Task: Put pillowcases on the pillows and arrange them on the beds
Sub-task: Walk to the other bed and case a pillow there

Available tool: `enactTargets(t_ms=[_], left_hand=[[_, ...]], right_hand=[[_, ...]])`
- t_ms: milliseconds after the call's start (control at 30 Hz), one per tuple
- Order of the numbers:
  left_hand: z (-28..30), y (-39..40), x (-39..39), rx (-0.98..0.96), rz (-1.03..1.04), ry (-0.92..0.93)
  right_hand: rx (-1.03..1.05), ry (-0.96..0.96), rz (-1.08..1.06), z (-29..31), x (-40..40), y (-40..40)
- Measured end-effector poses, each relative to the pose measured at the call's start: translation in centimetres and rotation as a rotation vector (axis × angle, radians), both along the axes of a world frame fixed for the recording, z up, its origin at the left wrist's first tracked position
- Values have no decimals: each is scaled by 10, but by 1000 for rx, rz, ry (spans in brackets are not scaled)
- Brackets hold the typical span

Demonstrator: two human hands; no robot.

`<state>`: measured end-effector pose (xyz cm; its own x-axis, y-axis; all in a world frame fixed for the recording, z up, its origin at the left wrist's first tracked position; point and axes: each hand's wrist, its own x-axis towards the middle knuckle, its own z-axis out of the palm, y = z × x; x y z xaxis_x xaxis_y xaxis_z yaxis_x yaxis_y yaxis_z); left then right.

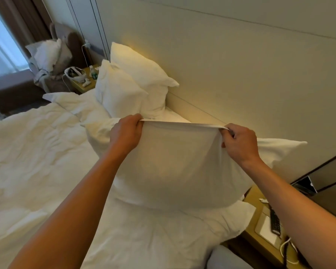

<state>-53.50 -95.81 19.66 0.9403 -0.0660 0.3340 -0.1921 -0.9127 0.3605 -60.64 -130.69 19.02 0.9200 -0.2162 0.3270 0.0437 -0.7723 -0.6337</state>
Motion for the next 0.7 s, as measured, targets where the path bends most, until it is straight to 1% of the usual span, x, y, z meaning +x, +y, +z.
enactTargets(t_ms=[100, 200, 400, 500, 700], left_hand=[[-4, -9, 4, -1, -9, 33], [-26, -17, 5, 1, -6, 91], [-65, -44, 23, -54, 83, 261], [-75, -61, 39, -130, 121, 312], [-86, -88, 85, -88, 261, 331]], right_hand=[[25, 24, -5, -8, 8, -12], [27, 73, -2, -31, 22, -20], [23, 207, 15, -83, 65, -43], [33, 208, 48, -102, 98, -57], [38, 202, 114, -131, 175, -73]])
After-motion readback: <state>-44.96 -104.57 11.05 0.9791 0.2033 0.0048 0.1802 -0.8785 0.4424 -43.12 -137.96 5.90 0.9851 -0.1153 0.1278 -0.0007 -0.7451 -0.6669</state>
